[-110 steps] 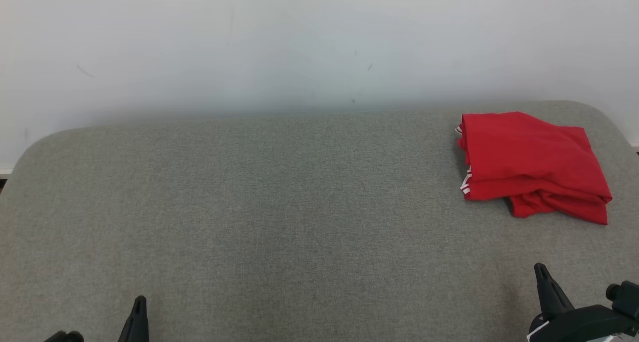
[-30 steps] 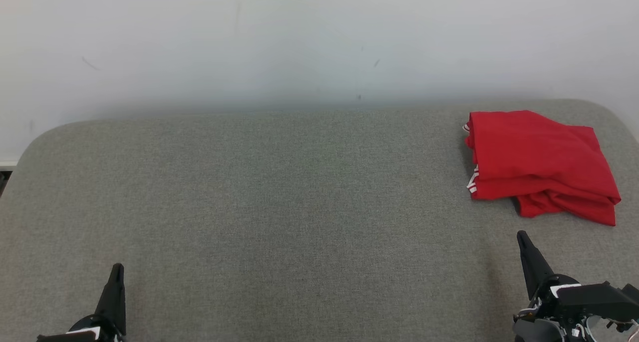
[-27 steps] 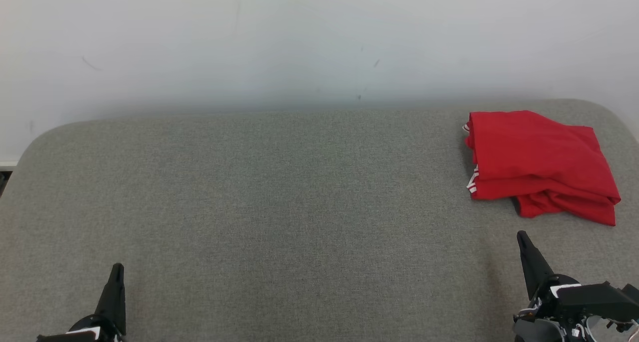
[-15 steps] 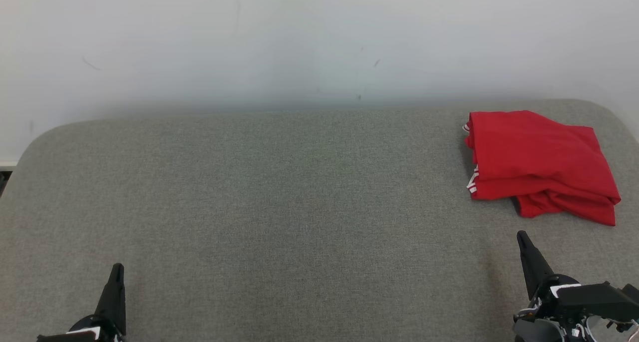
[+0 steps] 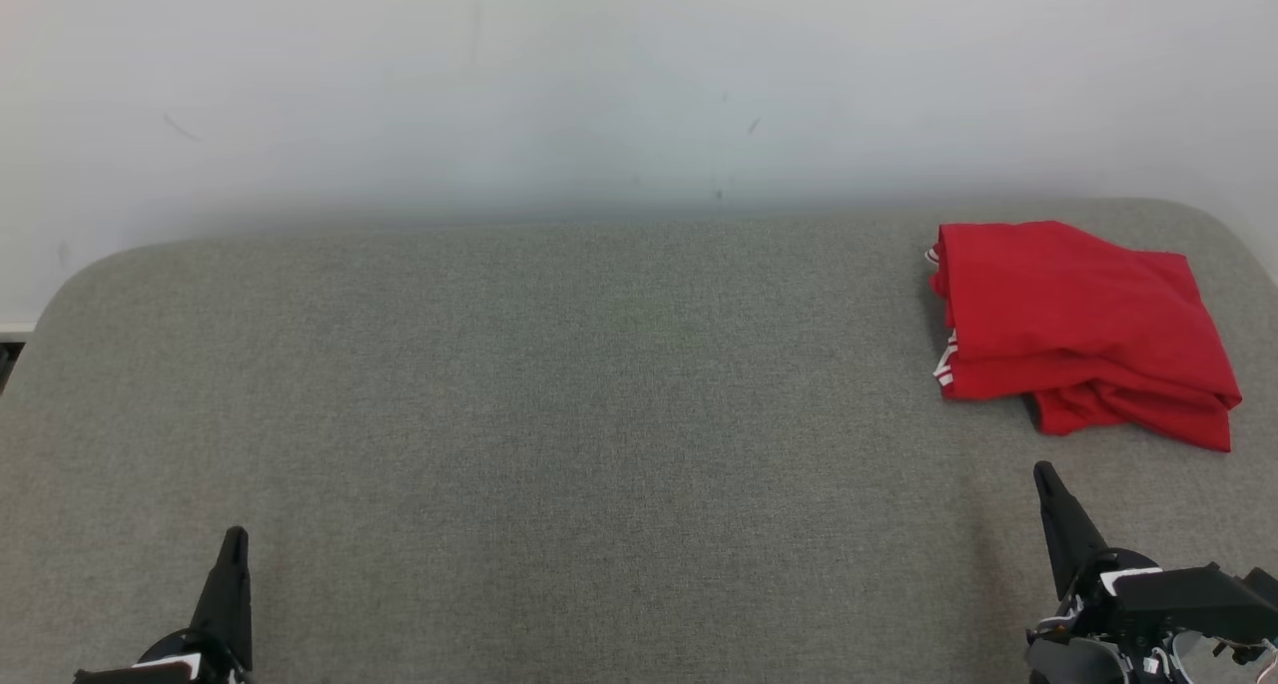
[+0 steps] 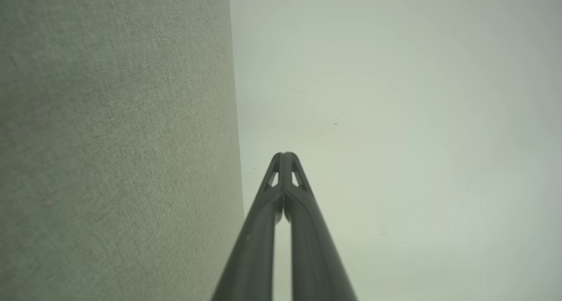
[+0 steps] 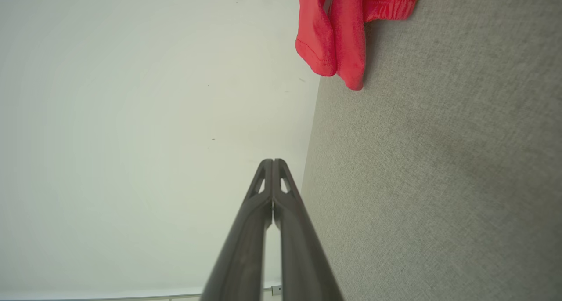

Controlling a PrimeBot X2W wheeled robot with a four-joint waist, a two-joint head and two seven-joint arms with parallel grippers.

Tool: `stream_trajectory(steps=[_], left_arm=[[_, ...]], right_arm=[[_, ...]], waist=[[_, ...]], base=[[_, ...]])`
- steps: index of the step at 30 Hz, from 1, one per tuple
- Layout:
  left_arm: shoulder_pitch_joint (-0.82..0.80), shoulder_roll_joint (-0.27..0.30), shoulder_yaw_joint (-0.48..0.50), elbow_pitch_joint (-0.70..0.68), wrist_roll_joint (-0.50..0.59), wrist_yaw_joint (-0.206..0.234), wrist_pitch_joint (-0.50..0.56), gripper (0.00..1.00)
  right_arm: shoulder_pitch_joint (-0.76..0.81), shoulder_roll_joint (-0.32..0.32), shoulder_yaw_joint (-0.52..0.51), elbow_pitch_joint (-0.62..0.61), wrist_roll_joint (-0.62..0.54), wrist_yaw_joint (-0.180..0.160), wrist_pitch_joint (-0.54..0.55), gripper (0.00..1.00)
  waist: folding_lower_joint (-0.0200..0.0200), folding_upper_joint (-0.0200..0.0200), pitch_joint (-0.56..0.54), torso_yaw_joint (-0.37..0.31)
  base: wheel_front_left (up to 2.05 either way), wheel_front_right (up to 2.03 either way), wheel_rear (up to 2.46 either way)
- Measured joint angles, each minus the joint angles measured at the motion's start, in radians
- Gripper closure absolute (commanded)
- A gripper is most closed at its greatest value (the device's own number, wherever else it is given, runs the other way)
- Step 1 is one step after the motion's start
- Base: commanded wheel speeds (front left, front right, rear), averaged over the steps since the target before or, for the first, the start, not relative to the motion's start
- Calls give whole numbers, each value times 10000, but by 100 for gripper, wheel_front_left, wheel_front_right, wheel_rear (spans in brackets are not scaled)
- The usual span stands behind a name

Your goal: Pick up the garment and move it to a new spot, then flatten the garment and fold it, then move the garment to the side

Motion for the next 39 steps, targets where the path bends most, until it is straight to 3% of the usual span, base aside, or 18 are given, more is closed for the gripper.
stream_trajectory(steps=[39], left_arm=[[-105,-2,-2,15,0,-2,-2,100]], right_arm=[[-2,0,2,4,0,10,0,100]], waist=[[0,0,0,0]], base=[[0,0,0]])
